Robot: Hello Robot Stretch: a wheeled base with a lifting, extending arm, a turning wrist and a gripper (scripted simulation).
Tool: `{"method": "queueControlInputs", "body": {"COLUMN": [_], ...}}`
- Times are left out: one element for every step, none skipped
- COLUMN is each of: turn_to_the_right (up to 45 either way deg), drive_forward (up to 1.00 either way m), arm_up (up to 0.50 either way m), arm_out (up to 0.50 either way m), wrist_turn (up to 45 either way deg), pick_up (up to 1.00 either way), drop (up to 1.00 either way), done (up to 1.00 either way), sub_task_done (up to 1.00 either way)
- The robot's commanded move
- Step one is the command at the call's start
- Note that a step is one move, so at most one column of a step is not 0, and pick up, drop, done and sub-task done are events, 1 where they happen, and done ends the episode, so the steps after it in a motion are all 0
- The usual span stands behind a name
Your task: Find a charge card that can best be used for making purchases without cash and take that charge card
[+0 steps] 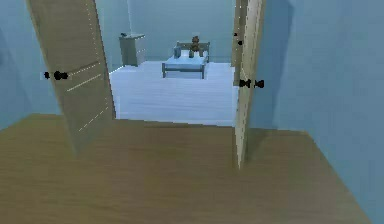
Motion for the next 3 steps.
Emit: {"method": "queueControlInputs", "body": {"turn_to_the_right": [0.0, -3.0, 0.0], "drive_forward": [1.00, 0.00, 0.45], "arm_up": [0.00, 0.00, 0.00], "arm_out": [0.00, 0.00, 0.00], "wrist_turn": [0.0, 0.0, 0.0], "pick_up": [0.00, 0.00, 0.00], "drop": [0.00, 0.00, 0.00], "done": [0.00, 0.00, 0.00], "sub_task_done": [0.00, 0.00, 0.00]}}
